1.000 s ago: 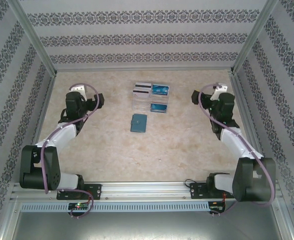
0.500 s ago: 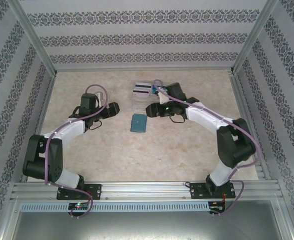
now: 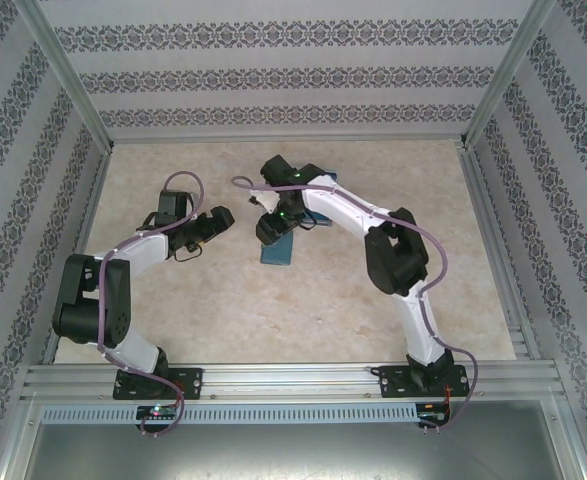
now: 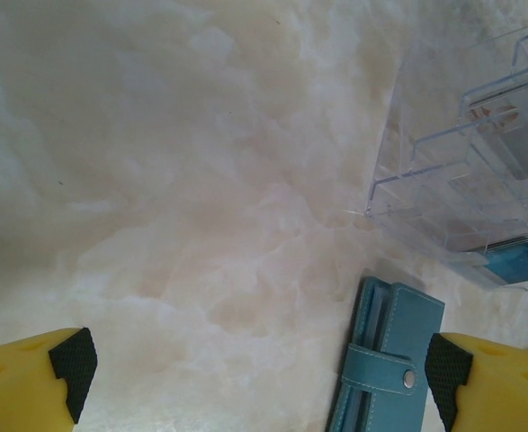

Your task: Put the credit cards into the card holder

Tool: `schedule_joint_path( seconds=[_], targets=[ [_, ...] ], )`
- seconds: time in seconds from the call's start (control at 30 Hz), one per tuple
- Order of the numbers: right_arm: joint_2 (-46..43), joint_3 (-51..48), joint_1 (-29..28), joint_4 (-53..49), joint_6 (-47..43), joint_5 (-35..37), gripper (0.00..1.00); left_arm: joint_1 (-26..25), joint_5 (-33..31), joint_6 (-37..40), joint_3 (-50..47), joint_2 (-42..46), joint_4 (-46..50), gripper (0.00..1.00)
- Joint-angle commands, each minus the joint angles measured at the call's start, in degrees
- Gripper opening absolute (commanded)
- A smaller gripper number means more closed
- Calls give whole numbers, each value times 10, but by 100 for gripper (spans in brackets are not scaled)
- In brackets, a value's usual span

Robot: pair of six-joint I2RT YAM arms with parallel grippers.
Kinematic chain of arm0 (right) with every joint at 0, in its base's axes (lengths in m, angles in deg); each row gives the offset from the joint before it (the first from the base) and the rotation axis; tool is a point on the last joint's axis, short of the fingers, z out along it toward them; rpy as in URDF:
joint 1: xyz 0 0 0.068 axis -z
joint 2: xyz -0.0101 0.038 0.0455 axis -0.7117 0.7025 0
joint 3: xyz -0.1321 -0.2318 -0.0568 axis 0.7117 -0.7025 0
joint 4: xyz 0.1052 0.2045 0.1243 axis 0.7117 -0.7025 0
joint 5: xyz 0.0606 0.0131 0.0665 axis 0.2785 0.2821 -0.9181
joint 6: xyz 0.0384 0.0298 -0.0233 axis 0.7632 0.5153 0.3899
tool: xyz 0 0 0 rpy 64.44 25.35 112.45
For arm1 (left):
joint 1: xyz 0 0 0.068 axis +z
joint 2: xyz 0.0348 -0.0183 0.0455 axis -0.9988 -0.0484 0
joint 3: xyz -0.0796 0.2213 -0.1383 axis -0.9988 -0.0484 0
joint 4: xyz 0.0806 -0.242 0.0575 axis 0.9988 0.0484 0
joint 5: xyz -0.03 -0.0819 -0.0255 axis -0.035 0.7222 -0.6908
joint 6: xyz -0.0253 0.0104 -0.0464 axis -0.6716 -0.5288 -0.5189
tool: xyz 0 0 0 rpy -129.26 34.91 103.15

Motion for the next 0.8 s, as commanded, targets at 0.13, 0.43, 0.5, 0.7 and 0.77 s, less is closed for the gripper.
schedule_joint_path(
  seconds=[0.13,0.43,0.5,0.7,0.77],
  targets=[
    [76,89,-16,-129,-101,62,56,12,3,5,20,16,26,96],
    [103,111,-27,-117,-107,88,57,18,10,4,18,20,20,96],
    [113,126,-32,-122,-110,89,56,18,6,7,20,17,27,96],
    [138,142,-35,-135,-108,90,53,19,8,5,18,17,23,96],
    [139,132,-34,-137,-108,90,51,20,6,5,18,19,25,96]
  ],
)
